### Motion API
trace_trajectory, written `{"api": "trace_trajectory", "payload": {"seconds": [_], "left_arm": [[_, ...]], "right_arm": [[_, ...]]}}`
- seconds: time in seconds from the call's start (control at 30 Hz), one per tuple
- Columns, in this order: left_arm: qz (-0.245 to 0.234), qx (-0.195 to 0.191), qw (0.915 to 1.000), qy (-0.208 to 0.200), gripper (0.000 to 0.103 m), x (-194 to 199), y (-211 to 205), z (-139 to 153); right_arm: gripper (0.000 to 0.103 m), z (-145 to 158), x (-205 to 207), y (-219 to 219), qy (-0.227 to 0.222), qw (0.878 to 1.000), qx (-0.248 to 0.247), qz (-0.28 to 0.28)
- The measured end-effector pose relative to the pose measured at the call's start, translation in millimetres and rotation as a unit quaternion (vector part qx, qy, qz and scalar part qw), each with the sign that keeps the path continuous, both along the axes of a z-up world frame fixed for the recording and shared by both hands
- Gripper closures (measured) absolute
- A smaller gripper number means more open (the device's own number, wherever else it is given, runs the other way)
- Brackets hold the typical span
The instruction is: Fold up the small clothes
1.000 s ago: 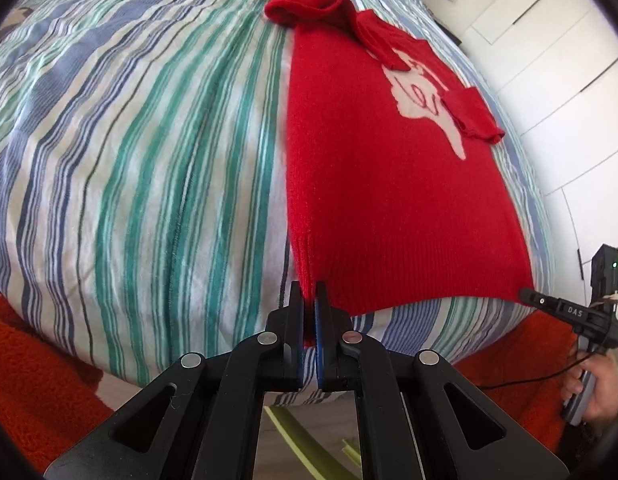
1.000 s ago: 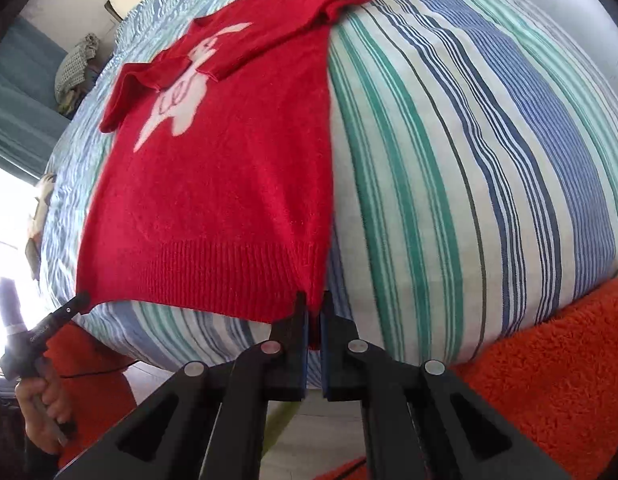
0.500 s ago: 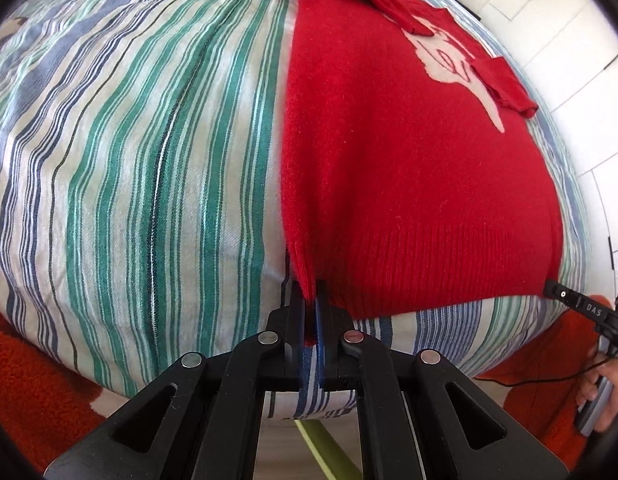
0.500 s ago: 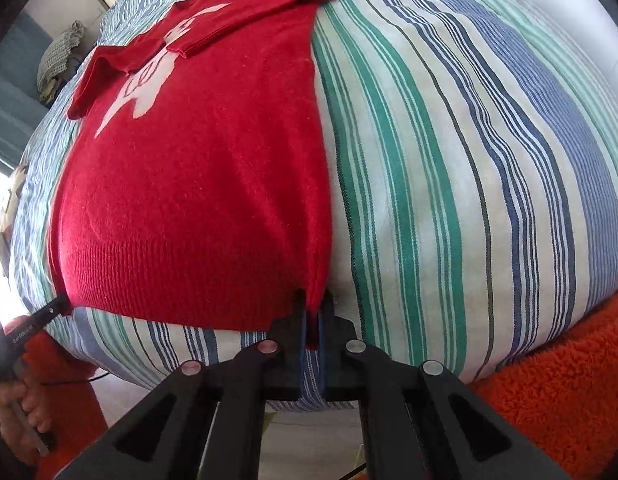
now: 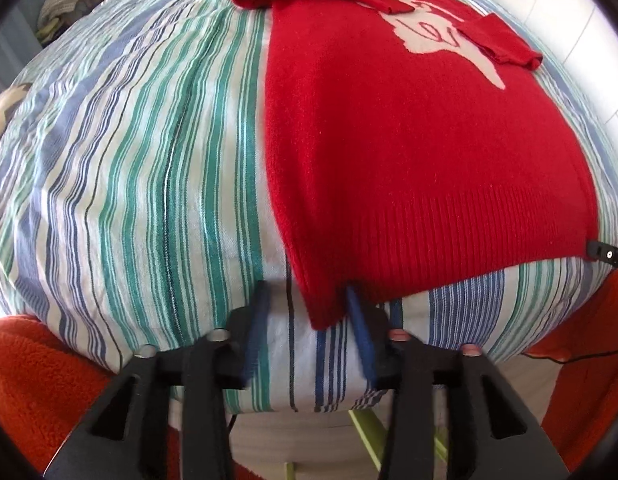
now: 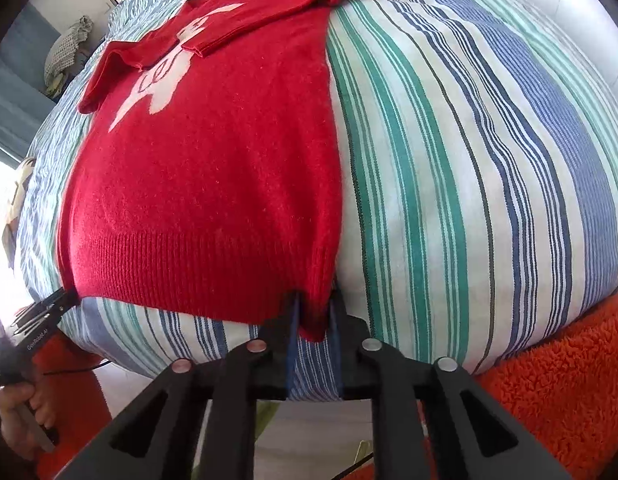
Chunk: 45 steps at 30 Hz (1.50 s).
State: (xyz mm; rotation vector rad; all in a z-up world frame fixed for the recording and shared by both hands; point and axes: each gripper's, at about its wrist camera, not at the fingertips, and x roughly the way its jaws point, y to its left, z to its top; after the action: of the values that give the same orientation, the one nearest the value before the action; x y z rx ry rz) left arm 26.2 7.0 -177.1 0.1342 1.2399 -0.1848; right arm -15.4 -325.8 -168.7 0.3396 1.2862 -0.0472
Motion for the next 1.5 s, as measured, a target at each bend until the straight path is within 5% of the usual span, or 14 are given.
{"api": "trace_trajectory", "payload": {"seconds": [0.07, 0.2, 0.33, 0.43, 0.57, 0.67, 0.7, 0.8, 0.83, 0.97, 1.1, 1.27, 1.5], "left_arm": [[-0.003, 0.007, 0.9996, 0.029, 0.014, -5, 6, -2], [0.0, 0.018, 0.9993, 0.032, 0.019, -20, 25, 12], [0.046, -0.017, 0.9984, -0.028, 0.017, -30, 55, 53], [0.089, -0.05, 0.9927, -0.063, 0.016, -21, 70, 71], [0.121, -0.062, 0.9871, -0.084, 0.017, -14, 78, 78], [0.126, -0.062, 0.9858, -0.092, 0.017, -15, 83, 76], [0.128, -0.06, 0.9859, -0.09, 0.017, -15, 85, 73], [0.142, -0.053, 0.9857, -0.073, 0.017, -18, 94, 67], [0.149, -0.055, 0.9846, -0.074, 0.017, -21, 98, 67], [0.175, -0.076, 0.9786, -0.078, 0.017, -25, 111, 66], [0.178, -0.08, 0.9778, -0.076, 0.017, -20, 105, 65], [0.147, -0.069, 0.984, -0.073, 0.017, -18, 81, 68], [0.13, -0.053, 0.9873, -0.074, 0.017, -21, 67, 74]], "right_arm": [[0.063, 4, -3, -7, 0.021, 1.0, 0.021, 0.01], [0.058, 35, -6, -29, 0.033, 0.999, -0.024, 0.024], [0.056, 97, 31, -27, -0.049, 0.984, -0.148, 0.089], [0.047, 119, 80, 6, -0.124, 0.967, -0.135, 0.175], [0.047, 92, 147, 75, -0.157, 0.939, -0.129, 0.278], [0.047, 50, 193, 105, -0.143, 0.932, -0.17, 0.287], [0.049, 37, 206, 106, -0.131, 0.936, -0.175, 0.275], [0.096, 36, 218, 70, -0.132, 0.964, -0.126, 0.193], [0.099, 49, 213, 51, -0.146, 0.971, -0.113, 0.155], [0.099, 111, 166, -61, -0.202, 0.971, -0.124, 0.025], [0.099, 146, 109, -193, -0.202, 0.956, -0.185, -0.107], [0.099, 133, 56, -296, -0.17, 0.943, -0.167, -0.233], [0.1, 72, 35, -314, -0.11, 0.949, -0.118, -0.269]]}}
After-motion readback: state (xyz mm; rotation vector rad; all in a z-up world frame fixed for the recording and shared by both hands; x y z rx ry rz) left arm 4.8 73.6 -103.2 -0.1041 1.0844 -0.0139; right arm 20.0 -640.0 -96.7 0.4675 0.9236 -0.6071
